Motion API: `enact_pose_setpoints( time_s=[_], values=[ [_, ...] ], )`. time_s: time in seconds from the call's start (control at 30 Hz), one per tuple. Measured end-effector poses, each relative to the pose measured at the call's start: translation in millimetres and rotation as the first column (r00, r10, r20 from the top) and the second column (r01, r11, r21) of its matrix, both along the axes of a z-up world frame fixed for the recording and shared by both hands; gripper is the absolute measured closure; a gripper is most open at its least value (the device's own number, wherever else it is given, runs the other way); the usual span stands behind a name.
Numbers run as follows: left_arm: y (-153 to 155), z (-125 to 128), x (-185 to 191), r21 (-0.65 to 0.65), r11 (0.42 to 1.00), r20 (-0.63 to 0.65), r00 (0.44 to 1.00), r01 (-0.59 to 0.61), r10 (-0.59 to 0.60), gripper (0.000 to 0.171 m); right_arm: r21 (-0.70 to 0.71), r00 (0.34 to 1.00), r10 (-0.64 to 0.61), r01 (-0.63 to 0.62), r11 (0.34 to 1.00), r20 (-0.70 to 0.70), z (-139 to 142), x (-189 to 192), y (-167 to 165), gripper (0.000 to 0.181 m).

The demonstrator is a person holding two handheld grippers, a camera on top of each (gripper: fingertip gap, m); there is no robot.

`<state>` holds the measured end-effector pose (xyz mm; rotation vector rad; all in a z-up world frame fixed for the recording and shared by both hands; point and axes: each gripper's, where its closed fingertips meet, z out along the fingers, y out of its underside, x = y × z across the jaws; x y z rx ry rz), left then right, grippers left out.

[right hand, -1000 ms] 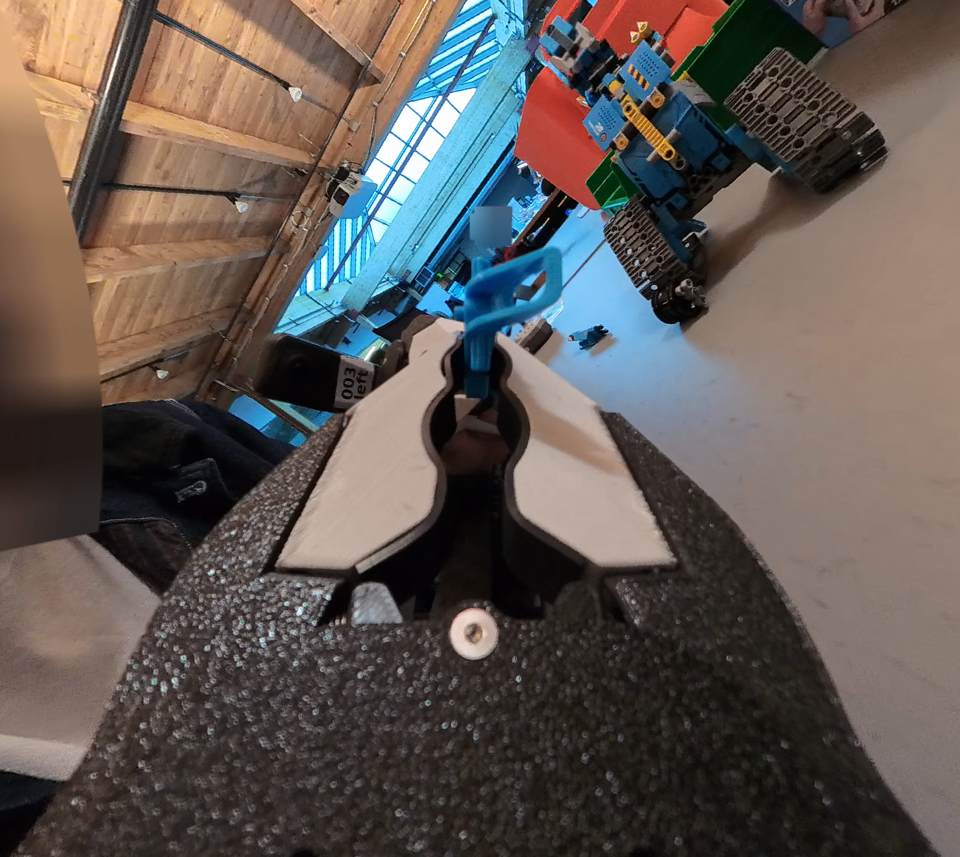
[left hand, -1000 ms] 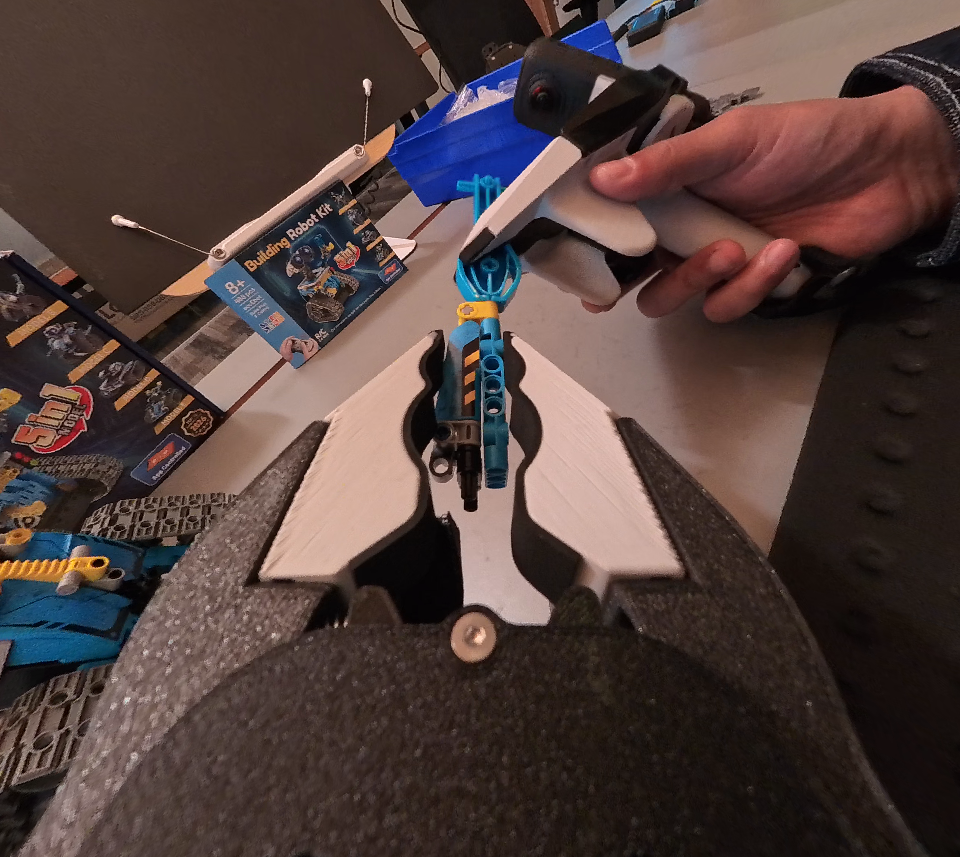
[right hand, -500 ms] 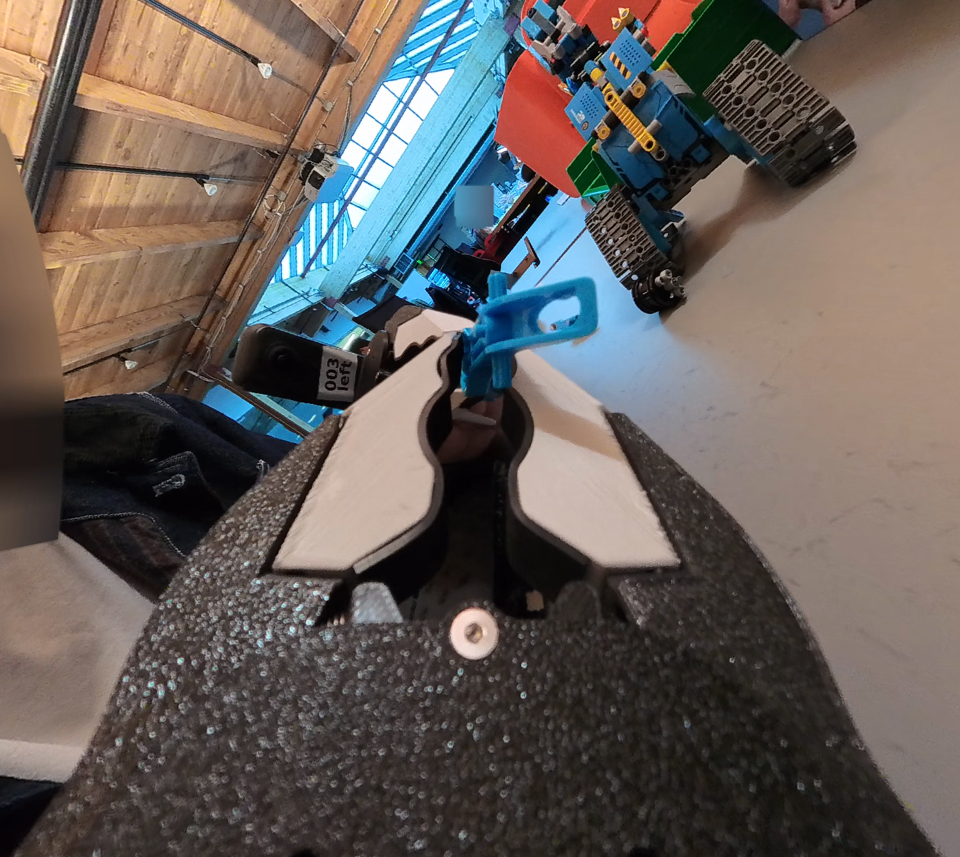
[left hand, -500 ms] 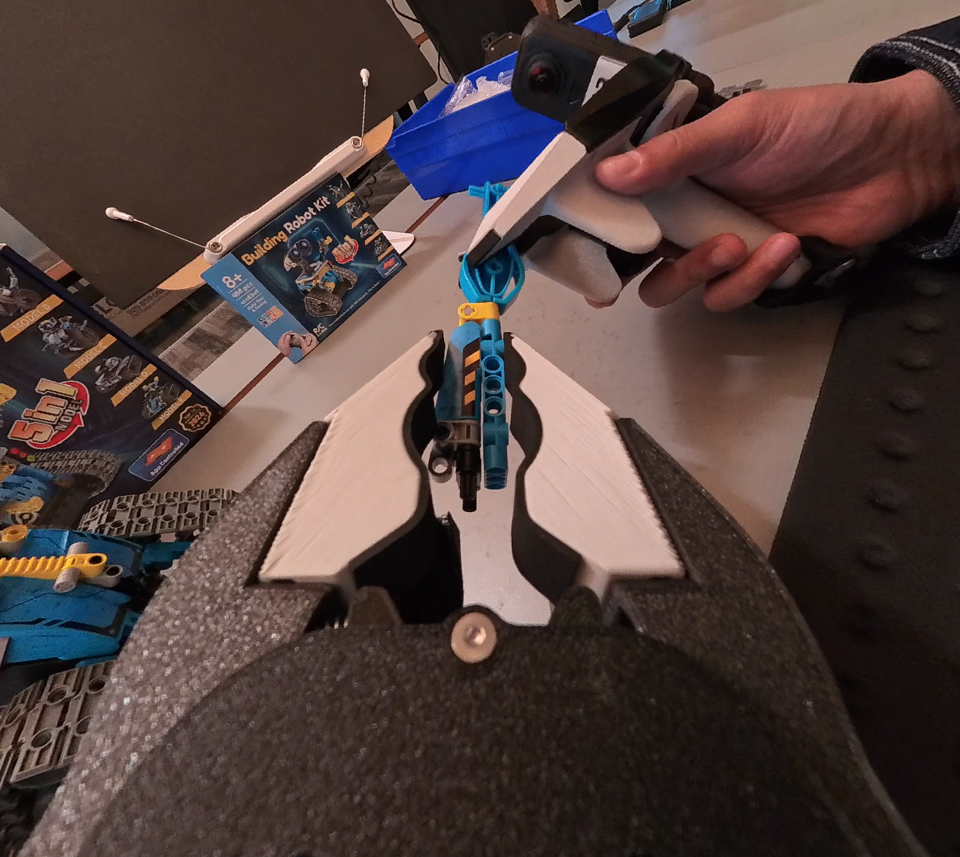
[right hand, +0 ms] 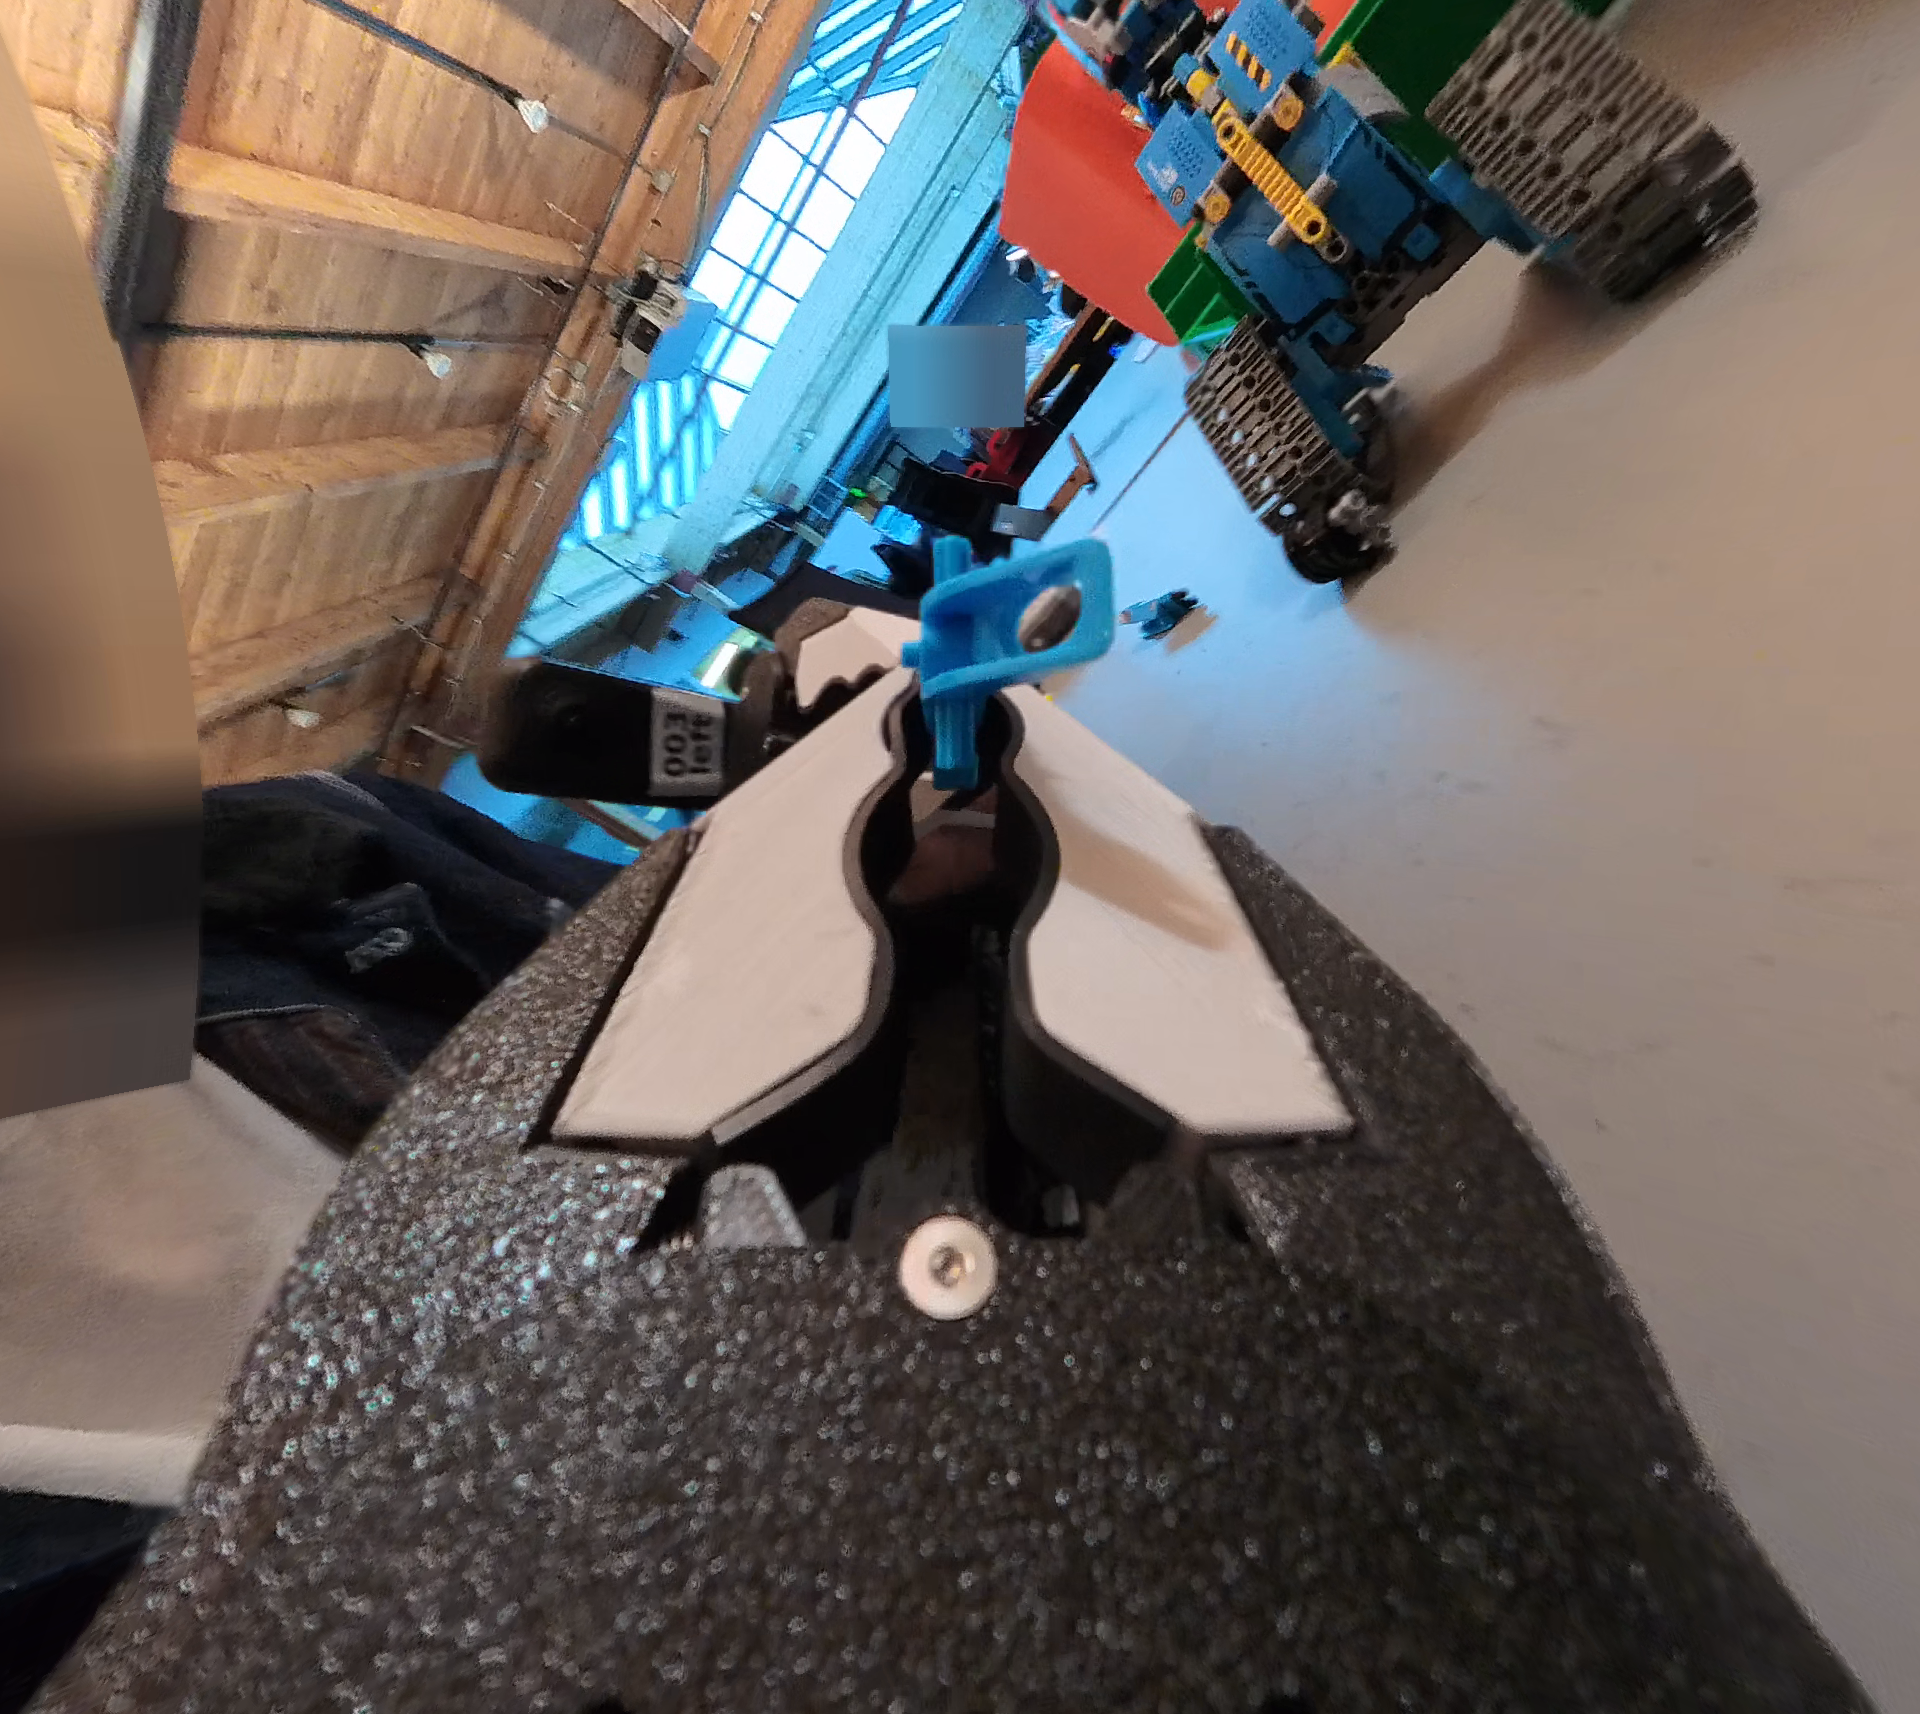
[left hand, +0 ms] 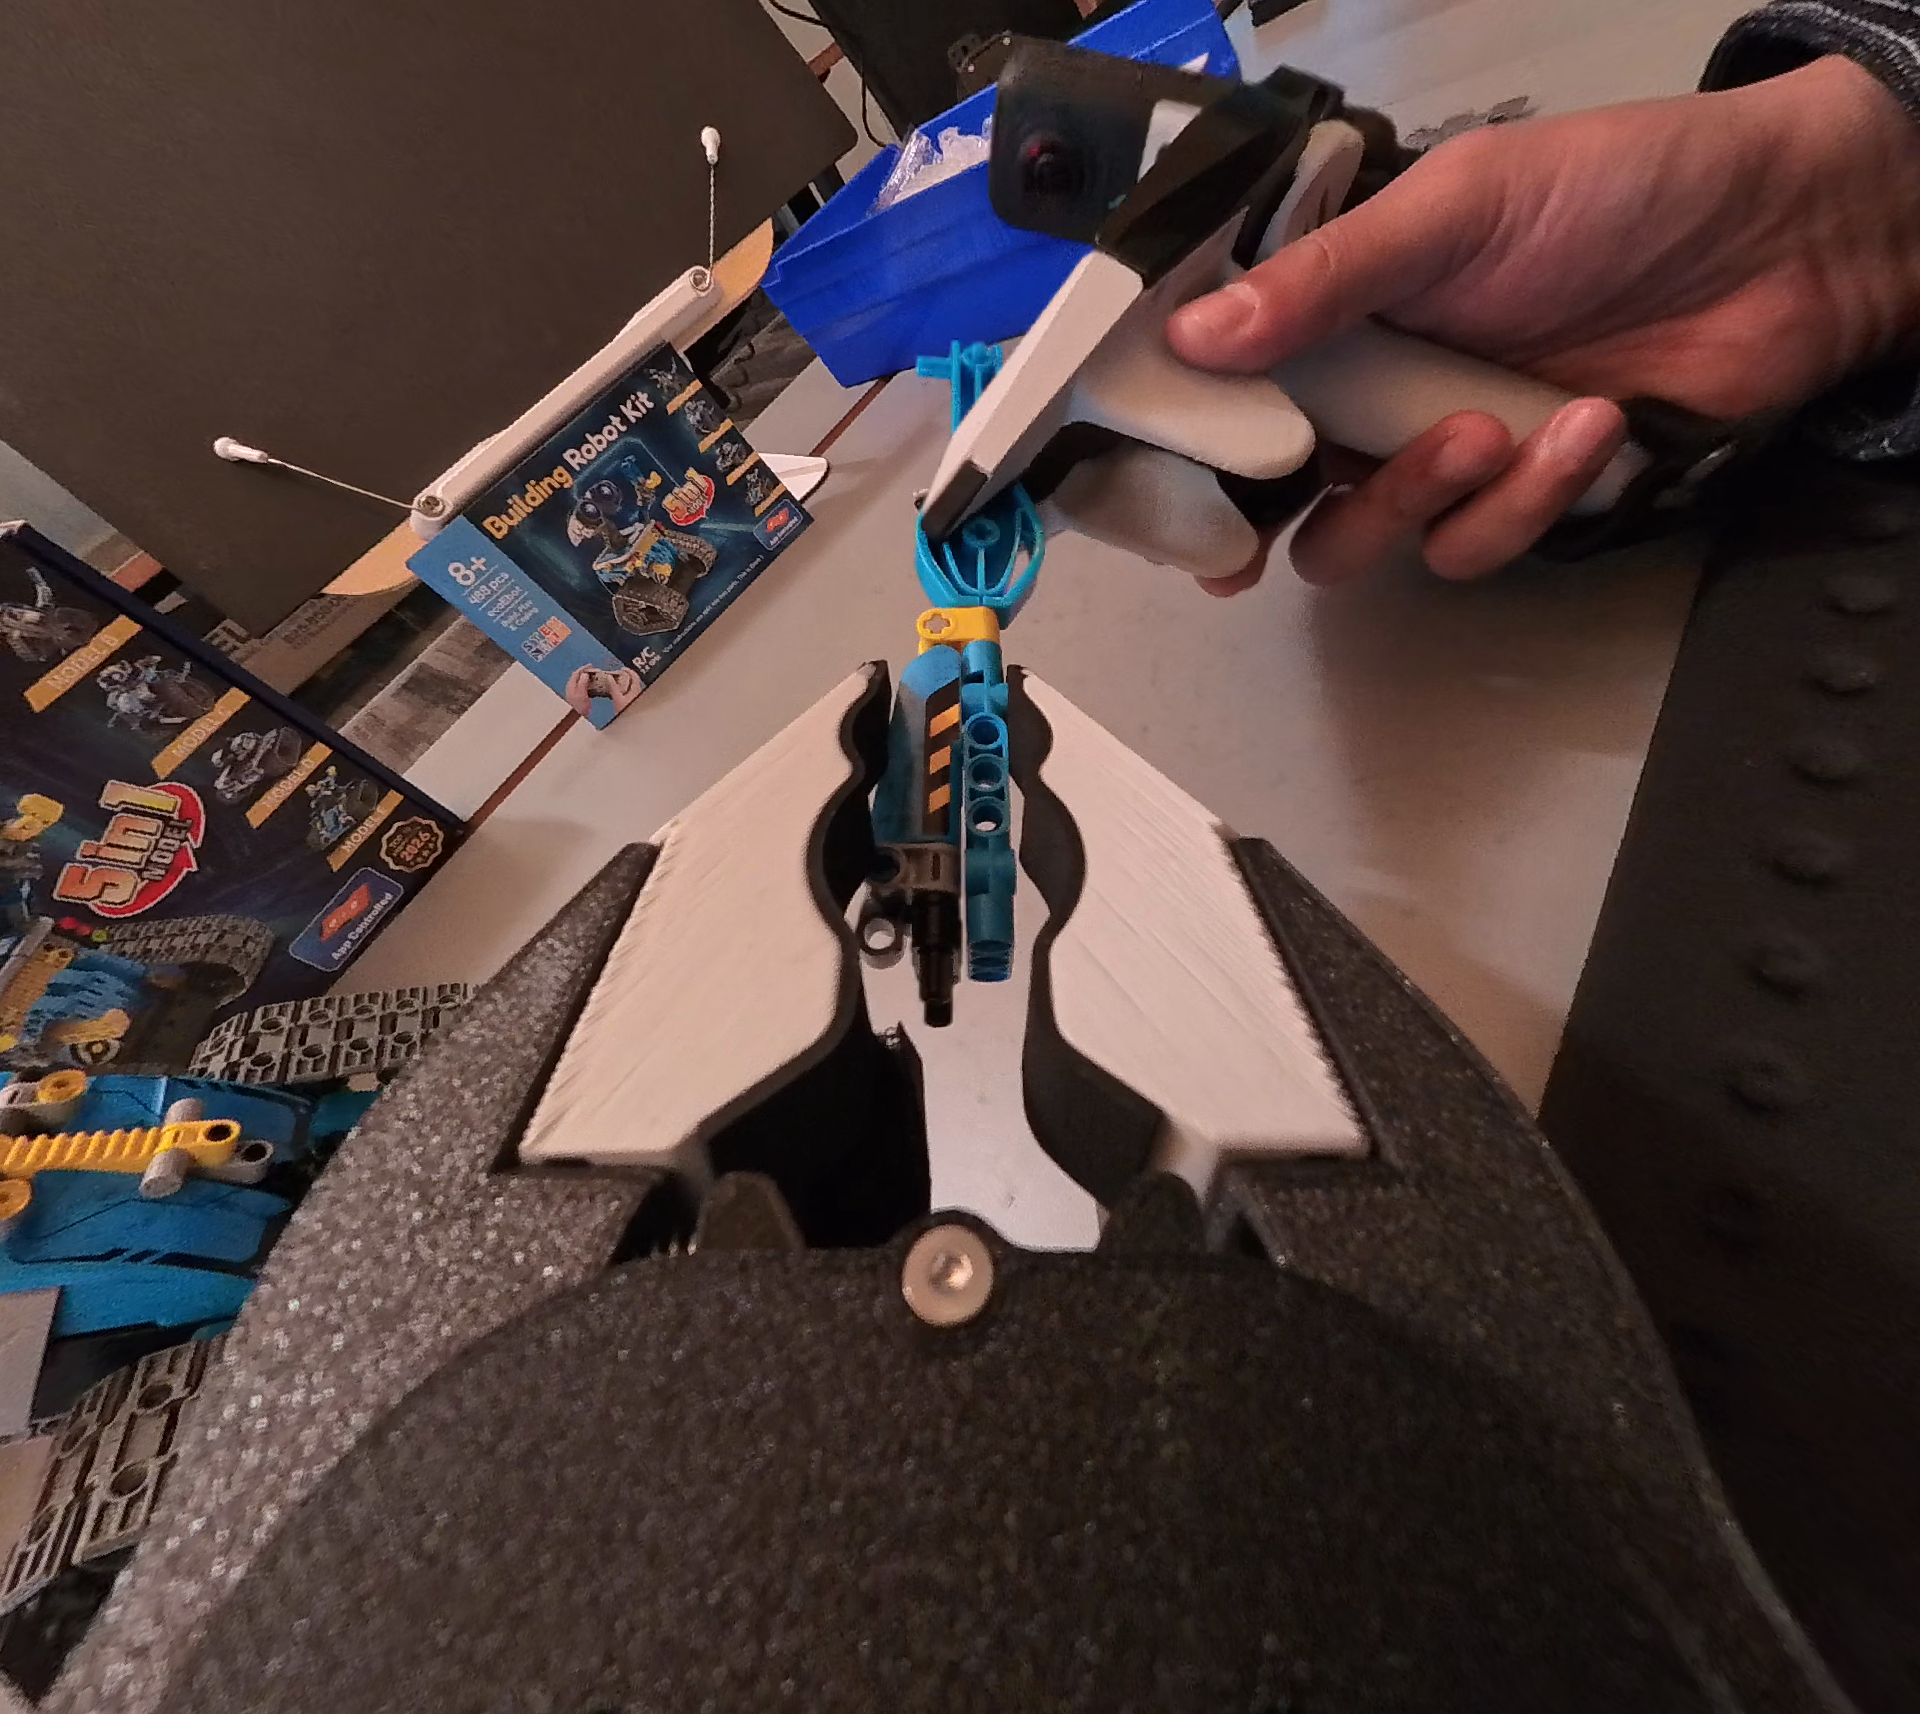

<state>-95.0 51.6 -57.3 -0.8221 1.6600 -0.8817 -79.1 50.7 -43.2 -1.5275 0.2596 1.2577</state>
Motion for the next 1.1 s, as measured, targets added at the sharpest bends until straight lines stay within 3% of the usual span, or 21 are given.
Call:
enact_pose_setpoints(
  time_s=[0.13, 0.3, 0.43, 0.53, 0.63, 0.8, 0.93, 1.1],
  values=[
    [0, -1, 0, -0.032, 0.999, -0.01, 1.0, 0.011, -0.011, 0.151, 0.087, 0.976, -0.11, 0.095, 0.992, 0.189, 12, 7, -2, 0.176],
    [-1, -6, 1, -0.016, 1.0, -0.034, 0.999, 0.013, -0.013, 0.151, 0.109, 0.983, -0.102, 0.086, 0.99, 0.151, 18, 7, -5, 0.175],
    [-1, -13, 3, -0.002, 1.0, -0.07, 0.998, 0.005, -0.005, 0.151, 0.06, 0.938, -0.126, 0.113, 0.992, 0.322, 2, 2, 1, 0.175],
    [1, -33, 5, -0.035, 0.999, -0.188, 0.982, -0.003, -0.003, 0.151, -0.011, 0.882, -0.131, 0.153, 0.988, 0.453, -18, 4, 5, 0.176],
    [4, -66, 6, -0.136, 0.99, -0.381, 0.924, -0.029, -0.025, 0.151, -0.065, 0.832, -0.099, 0.16, 0.985, 0.546, -33, 4, 5, 0.175],
    [-3, -88, 0, -0.274, 0.961, -0.512, 0.851, -0.032, -0.117, 0.151, -0.162, 0.764, 0.005, 0.13, 0.978, 0.645, -59, -4, 5, 0.175],
    [-7, -93, -1, -0.264, 0.964, -0.534, 0.835, -0.017, -0.131, 0.151, -0.229, 0.732, 0.063, 0.129, 0.965, 0.679, -76, -7, 5, 0.175],
    [-7, -92, 0, -0.245, 0.969, -0.527, 0.841, -0.01, -0.125, 0.151, -0.229, 0.734, 0.067, 0.122, 0.966, 0.676, -76, -9, 6, 0.175]
  ],
)
